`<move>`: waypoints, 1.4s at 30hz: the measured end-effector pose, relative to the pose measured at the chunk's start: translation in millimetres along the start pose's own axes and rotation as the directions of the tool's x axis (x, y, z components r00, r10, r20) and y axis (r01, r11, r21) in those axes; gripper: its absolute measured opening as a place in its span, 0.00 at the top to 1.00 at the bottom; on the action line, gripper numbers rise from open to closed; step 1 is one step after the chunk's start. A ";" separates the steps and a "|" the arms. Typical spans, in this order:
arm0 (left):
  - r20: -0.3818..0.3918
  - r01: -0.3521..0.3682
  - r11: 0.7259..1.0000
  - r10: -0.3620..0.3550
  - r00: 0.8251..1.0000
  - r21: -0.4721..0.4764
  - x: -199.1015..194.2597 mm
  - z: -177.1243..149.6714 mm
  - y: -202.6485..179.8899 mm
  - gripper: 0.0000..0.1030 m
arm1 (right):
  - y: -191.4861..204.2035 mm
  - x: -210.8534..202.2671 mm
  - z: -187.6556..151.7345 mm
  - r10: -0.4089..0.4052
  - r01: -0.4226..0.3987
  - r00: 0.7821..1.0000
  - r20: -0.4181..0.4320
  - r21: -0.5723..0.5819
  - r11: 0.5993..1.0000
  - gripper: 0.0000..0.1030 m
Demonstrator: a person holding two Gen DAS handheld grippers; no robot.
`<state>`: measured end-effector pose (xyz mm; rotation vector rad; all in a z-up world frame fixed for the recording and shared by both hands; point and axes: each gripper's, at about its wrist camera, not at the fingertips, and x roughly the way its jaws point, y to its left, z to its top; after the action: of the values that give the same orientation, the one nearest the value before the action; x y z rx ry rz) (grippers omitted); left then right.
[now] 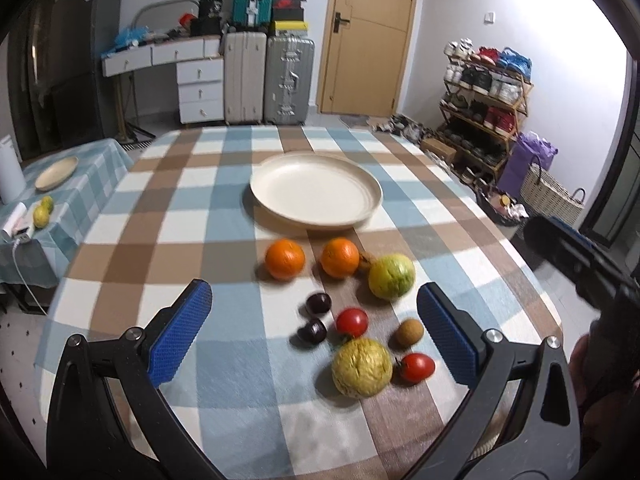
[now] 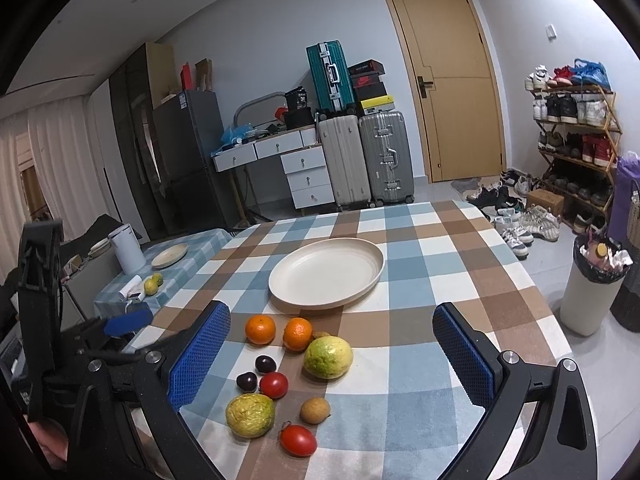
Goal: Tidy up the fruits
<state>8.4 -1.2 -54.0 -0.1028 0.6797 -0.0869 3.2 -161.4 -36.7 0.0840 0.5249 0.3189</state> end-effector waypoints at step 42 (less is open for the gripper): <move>-0.255 0.288 0.952 -0.304 0.918 -0.099 67.1 -48.7 -4.2 0.57 | -25.9 34.9 -23.8 -0.037 0.037 0.995 -0.095 0.005 0.999 0.00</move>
<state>29.4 -16.3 -132.9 -0.2550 0.9341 -0.3789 26.9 -174.8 -78.2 0.0661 0.6209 0.2859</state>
